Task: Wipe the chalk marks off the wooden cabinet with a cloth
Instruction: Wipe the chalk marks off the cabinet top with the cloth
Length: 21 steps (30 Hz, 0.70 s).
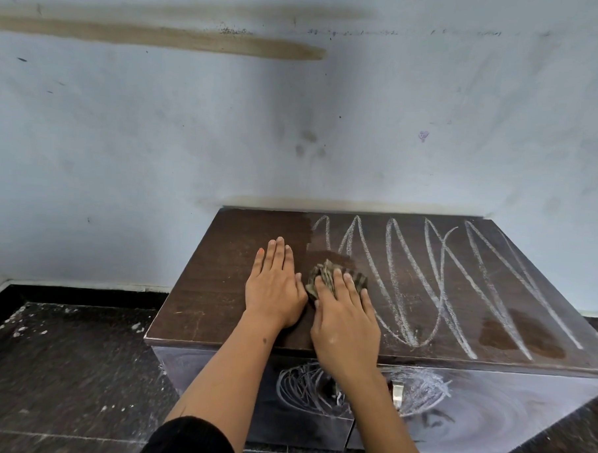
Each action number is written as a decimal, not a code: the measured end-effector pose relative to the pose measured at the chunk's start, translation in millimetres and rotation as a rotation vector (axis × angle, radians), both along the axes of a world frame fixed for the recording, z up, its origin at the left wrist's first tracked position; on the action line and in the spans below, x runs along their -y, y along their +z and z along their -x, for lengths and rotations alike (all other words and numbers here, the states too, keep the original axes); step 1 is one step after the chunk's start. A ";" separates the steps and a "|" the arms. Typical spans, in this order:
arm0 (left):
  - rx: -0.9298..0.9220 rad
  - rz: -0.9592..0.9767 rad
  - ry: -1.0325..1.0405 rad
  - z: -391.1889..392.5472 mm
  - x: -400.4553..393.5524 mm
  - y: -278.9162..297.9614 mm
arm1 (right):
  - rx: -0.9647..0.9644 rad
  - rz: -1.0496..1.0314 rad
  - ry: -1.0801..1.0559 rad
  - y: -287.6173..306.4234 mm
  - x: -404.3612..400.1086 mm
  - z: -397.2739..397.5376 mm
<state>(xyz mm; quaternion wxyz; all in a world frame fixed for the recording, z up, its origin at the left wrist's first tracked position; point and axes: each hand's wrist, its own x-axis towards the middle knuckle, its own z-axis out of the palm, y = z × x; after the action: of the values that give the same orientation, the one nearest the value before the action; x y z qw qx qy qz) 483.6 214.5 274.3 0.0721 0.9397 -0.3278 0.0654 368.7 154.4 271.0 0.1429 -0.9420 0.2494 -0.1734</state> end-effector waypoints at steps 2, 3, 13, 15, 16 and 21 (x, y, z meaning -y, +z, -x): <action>-0.021 -0.003 0.005 -1.1 0.3 -1.0 | -0.014 -0.002 0.004 0.8 0.1 3.2; -0.035 -0.005 0.008 -1.5 0.8 -0.9 | -0.019 -0.023 0.004 2.9 4.0 -4.2; -0.147 0.002 -0.012 -7.5 -2.5 -1.1 | -0.062 -0.048 0.053 8.1 35.9 -60.9; -0.142 0.002 -0.013 -8.6 -2.4 -2.0 | -0.063 -0.058 0.058 6.3 31.3 -47.8; -0.140 0.004 -0.013 -8.6 -2.5 -2.5 | -0.066 -0.061 0.060 5.9 28.4 -41.7; -0.123 0.016 -0.009 -9.8 -2.1 -4.9 | -0.073 -0.080 0.061 8.9 34.6 -58.1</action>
<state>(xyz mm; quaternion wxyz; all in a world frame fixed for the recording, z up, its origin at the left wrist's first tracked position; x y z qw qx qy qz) 493.4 216.7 269.4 0.0999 0.9399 -0.3263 0.0100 426.8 119.8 279.9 0.1765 -0.9484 0.2323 -0.1244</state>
